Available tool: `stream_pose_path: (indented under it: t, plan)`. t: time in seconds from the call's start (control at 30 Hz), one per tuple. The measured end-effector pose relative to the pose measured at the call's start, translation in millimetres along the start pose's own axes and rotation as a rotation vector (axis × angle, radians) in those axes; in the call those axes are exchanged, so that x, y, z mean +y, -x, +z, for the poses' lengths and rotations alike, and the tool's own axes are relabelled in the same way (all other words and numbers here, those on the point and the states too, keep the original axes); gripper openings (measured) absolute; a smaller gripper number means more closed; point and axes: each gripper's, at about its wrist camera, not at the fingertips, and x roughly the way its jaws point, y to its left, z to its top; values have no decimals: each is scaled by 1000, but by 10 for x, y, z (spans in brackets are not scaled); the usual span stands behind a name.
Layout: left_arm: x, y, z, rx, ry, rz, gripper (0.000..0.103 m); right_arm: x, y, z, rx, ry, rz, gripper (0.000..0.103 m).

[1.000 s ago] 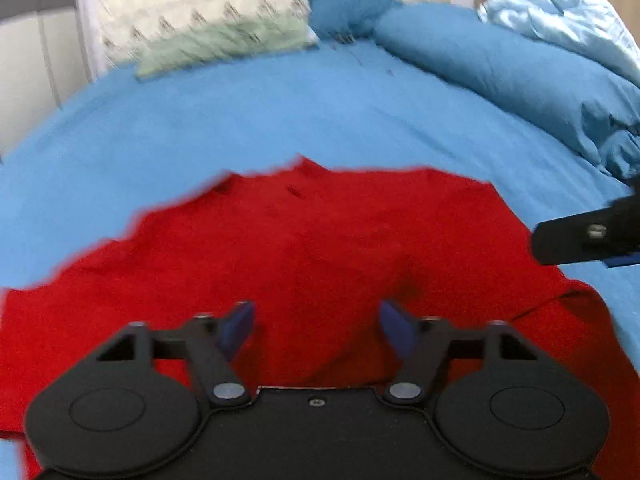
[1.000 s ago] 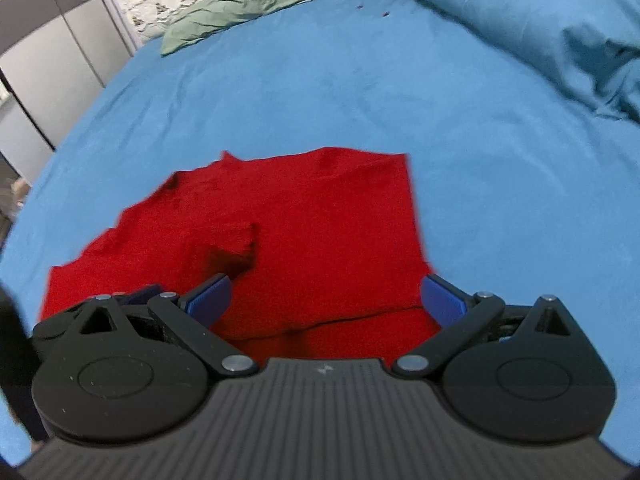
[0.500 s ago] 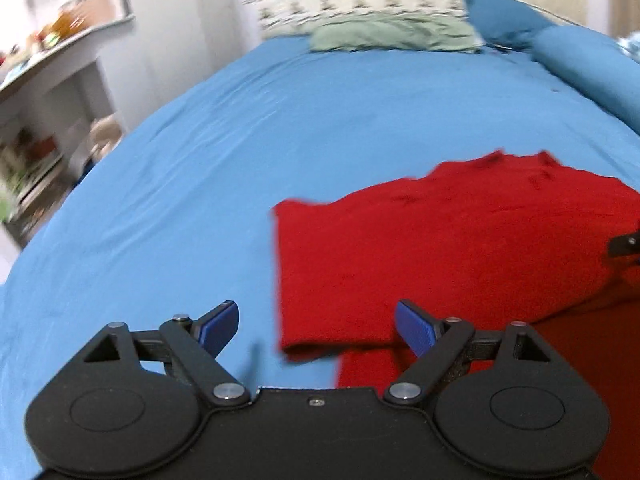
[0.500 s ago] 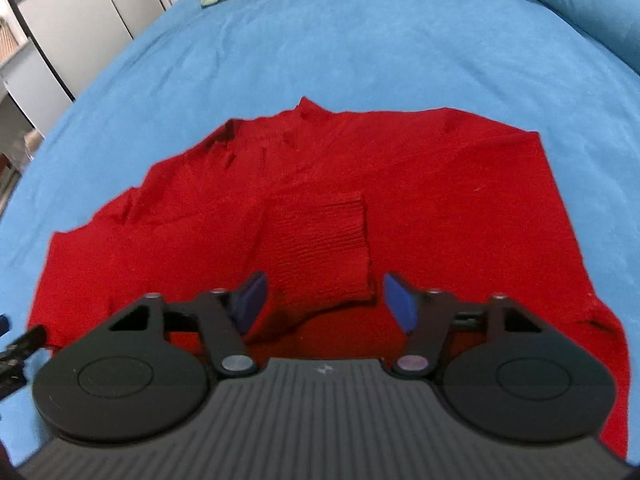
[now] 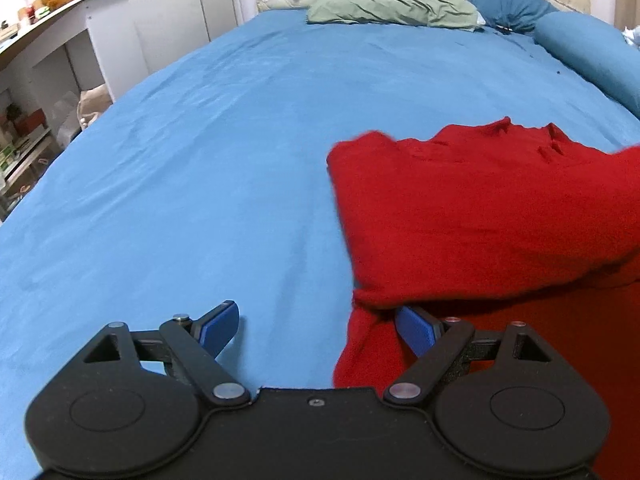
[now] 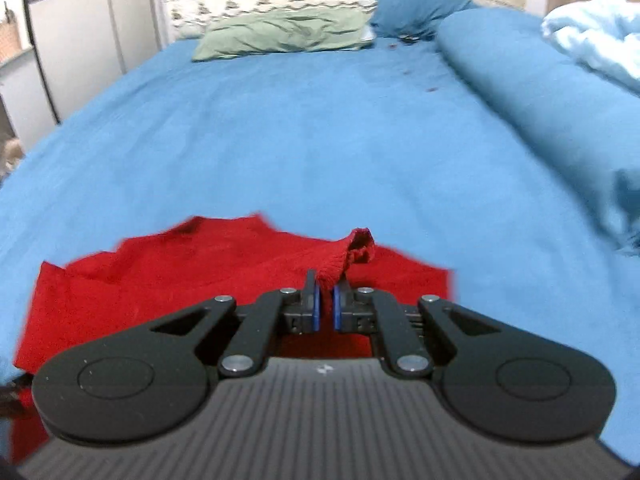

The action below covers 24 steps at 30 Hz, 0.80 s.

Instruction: Fold small clothes

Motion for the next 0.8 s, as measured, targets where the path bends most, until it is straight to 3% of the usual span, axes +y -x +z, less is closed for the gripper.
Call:
stream_pose_path:
  t: [0.17,0.3,0.33,0.4,0.43,0.47,0.5,0.63,0.7,0.8]
  plan:
    - [-10,-168,61,24,58,22,89,-309,-356,-313,85,69,-40,22]
    - [47,-187,53,34,93,50,90,-409,-601,-543,144,54,-46,26]
    - [11,-163,52,37,93,55,90,-428,-607,-589,151,35,-58,31]
    - [-1,-138,55,41,81,63,90,-497,-563,-620,138,-9,-78,54]
    - [-6,-122,61,45,76,63,89,-521,-528,-621,140,-22,-108,73]
    - [-7,-100,69,49,74,57,89,-535,-477,-621,138,-29,-133,83]
    - [-6,-74,70,52,73,52,89,-540,-386,-630,120,-31,-132,83]
    - [16,117,61,45,87,57,89,-433,-139,-617,54,-35,29,94]
    - [69,227,39,39,128,35,89,-364,-191,-622,57,-10,83,95]
    - [103,356,-31,33,152,26,89,-370,-397,-671,94,-25,97,95]
